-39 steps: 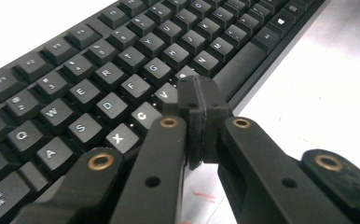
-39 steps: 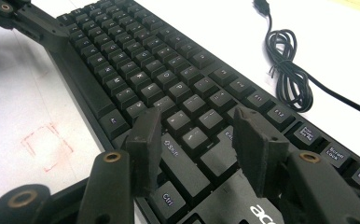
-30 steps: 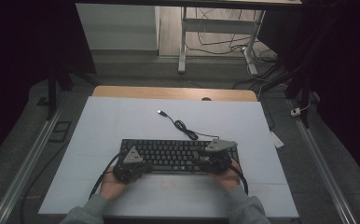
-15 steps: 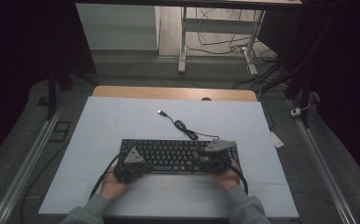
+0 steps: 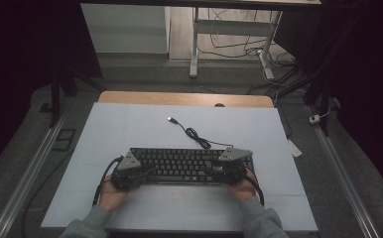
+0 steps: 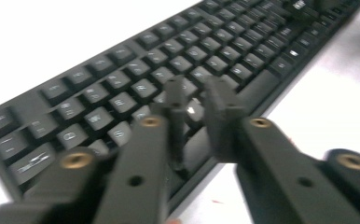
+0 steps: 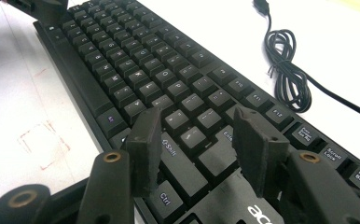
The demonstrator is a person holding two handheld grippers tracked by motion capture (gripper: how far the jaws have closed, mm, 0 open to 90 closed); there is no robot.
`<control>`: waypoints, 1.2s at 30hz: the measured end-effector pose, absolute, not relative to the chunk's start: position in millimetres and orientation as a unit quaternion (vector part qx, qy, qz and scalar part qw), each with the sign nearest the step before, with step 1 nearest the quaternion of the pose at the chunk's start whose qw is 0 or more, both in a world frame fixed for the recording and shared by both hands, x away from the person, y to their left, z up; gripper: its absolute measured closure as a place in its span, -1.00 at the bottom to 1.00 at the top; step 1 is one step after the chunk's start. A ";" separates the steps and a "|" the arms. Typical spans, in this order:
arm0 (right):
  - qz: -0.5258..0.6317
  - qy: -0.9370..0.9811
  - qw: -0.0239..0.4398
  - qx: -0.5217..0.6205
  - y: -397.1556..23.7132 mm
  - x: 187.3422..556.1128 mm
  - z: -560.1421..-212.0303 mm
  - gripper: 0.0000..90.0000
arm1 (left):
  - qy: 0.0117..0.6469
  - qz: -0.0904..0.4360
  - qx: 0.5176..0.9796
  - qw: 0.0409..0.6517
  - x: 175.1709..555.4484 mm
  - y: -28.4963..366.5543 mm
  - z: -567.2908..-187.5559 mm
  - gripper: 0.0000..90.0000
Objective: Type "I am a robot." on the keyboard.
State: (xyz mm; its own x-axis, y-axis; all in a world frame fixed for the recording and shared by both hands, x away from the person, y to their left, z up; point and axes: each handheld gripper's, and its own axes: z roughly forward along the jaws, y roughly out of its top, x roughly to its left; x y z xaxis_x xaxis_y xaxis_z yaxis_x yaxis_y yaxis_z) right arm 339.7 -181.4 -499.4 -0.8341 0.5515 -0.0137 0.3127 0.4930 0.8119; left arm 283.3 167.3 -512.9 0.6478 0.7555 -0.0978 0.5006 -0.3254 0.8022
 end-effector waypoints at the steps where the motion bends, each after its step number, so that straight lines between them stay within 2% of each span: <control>1: 0.437 0.853 0.137 0.251 -181.0 339.6 -499.7 0.16 | 0.397 0.153 0.797 0.429 283.4 169.1 -512.4 0.37; 2: 0.437 0.853 0.137 0.251 -181.0 339.6 -499.7 0.16 | 0.402 0.157 0.794 0.429 283.4 170.8 -511.9 0.37; 3: 0.438 0.853 0.136 0.249 -180.7 339.6 -499.8 0.15 | 0.405 0.159 0.792 0.429 283.8 172.5 -511.7 0.24; 6: 0.437 0.854 0.137 0.248 -180.8 339.8 -499.8 0.14 | 0.412 0.162 0.788 0.427 284.9 176.5 -511.9 0.12; 16: 0.436 0.854 0.139 0.249 -181.2 339.8 -499.4 0.12 | 0.429 0.157 0.786 0.417 287.2 189.1 -514.0 -0.10; 23: 0.434 0.854 0.138 0.251 -180.8 340.1 -499.9 0.11 | 0.443 0.160 0.780 0.413 288.4 198.4 -514.6 -0.18; 36: 0.433 0.855 0.138 0.251 -180.5 340.1 -500.1 0.11 | 0.447 0.165 0.778 0.409 289.3 202.9 -515.0 -0.19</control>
State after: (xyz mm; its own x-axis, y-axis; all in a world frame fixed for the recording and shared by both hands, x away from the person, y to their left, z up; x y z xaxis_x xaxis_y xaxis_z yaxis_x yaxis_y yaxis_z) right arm 340.1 -180.5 -500.1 -0.8363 0.5479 -0.0187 0.3094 0.4999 0.8089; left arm 289.3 202.9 -515.0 0.5456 0.8308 -0.1099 0.5609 -0.2646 0.7845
